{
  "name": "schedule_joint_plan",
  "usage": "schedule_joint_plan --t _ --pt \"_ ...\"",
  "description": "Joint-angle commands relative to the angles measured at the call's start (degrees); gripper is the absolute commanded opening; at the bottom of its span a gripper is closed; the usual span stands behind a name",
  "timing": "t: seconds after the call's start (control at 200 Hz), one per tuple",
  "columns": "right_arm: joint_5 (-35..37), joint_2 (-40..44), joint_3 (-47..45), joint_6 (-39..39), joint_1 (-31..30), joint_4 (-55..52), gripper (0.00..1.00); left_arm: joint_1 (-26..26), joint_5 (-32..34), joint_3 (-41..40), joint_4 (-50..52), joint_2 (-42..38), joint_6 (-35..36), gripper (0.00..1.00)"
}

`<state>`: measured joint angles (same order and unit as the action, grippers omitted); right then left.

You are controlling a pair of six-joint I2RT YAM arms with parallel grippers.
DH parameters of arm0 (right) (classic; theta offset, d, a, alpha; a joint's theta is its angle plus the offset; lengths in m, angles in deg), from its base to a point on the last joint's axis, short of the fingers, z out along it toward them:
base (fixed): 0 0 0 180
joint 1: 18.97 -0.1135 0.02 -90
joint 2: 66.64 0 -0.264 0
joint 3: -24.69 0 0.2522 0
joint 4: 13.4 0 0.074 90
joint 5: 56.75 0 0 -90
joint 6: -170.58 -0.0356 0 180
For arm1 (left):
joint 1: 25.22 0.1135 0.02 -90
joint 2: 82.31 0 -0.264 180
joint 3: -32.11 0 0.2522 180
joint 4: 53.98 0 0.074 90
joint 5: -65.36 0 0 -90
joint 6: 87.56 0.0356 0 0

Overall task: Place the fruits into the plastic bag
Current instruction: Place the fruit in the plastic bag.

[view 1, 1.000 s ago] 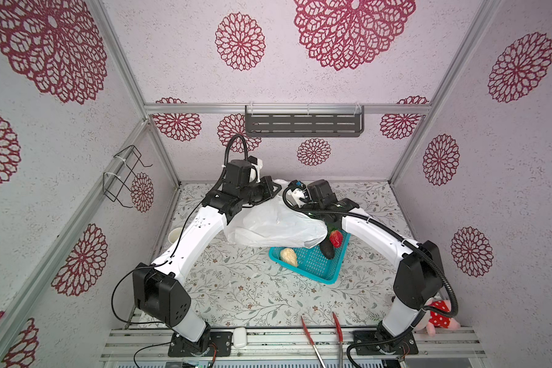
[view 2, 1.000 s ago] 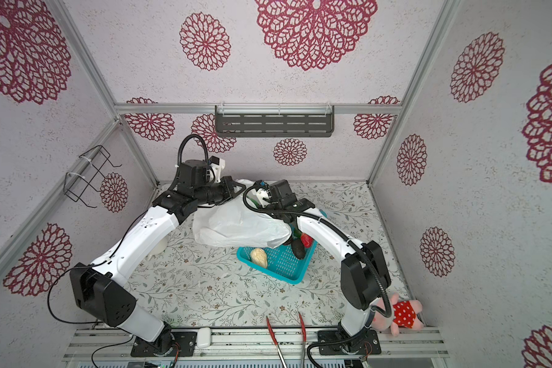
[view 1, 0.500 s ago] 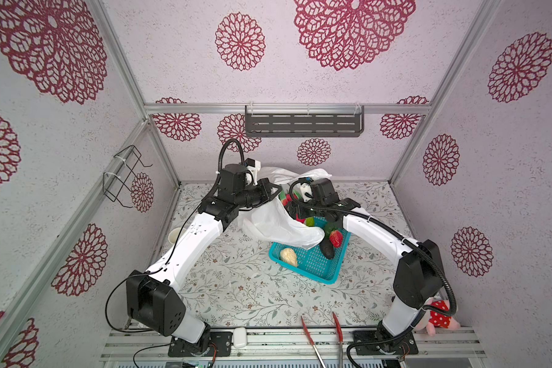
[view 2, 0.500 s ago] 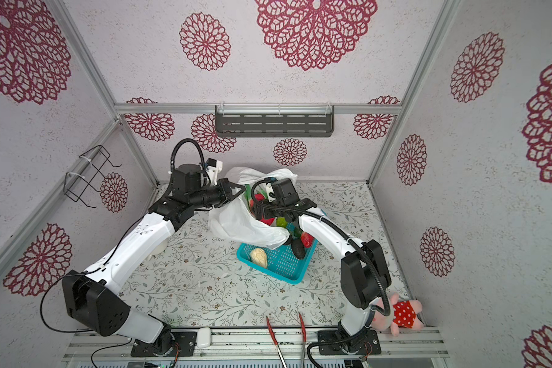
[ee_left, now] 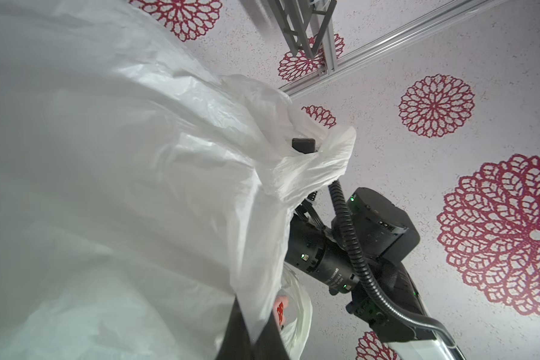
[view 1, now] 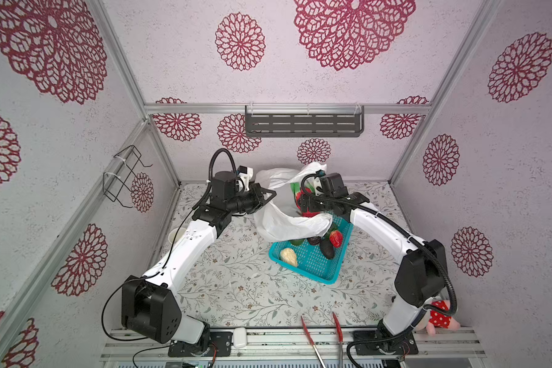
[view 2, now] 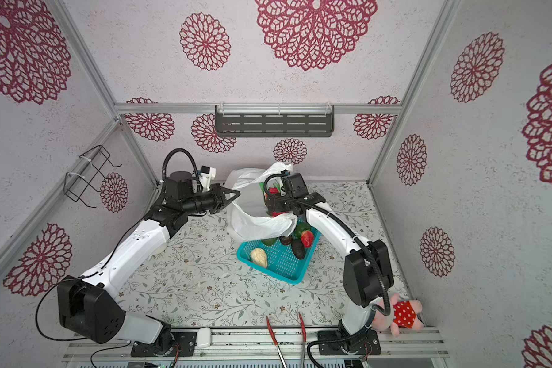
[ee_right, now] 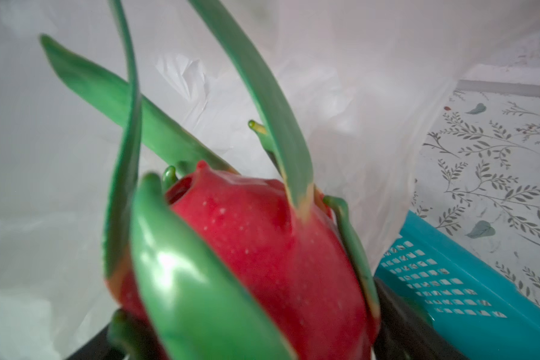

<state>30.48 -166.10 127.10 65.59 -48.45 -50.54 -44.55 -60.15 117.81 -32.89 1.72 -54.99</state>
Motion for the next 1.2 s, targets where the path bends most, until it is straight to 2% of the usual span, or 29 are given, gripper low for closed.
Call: schedule_joint_plan --t 0.0,0.12,0.32,0.645,0.856,0.906,1.001,1.191 --pt "-7.34 1.94 3.89 1.72 -1.87 3.73 0.53 0.23 -0.34 -3.53 -7.40 -0.55 -2.94 0.00" --pt "-11.09 0.37 5.14 0.38 -2.84 4.92 0.53 0.25 -0.67 -6.22 -12.13 0.50 -5.61 0.00" --pt "-14.50 -3.32 8.29 -1.89 -4.35 5.33 0.53 0.34 -0.68 -7.76 -13.20 0.60 -6.18 0.00" --pt "-13.70 -13.00 16.12 -4.78 -6.59 0.11 0.52 1.09 -0.59 -10.43 -14.06 -0.22 -6.92 0.00" --pt "-12.79 -18.40 20.12 -4.48 -8.73 -3.96 0.56 2.23 0.07 -12.41 -14.73 -1.33 -7.48 0.00" --pt "-12.92 -19.02 20.21 -4.57 -9.00 -3.94 0.60 2.53 0.33 -12.83 -14.74 -1.54 -7.77 0.00" --pt "-12.89 -19.76 20.30 -4.62 -9.20 -4.23 0.76 3.23 0.60 -13.31 -14.69 -2.11 -7.91 0.00" --pt "-11.31 -19.13 19.58 -4.27 -9.20 -4.40 0.89 4.85 1.99 -14.59 -13.22 -3.65 -7.40 0.00"
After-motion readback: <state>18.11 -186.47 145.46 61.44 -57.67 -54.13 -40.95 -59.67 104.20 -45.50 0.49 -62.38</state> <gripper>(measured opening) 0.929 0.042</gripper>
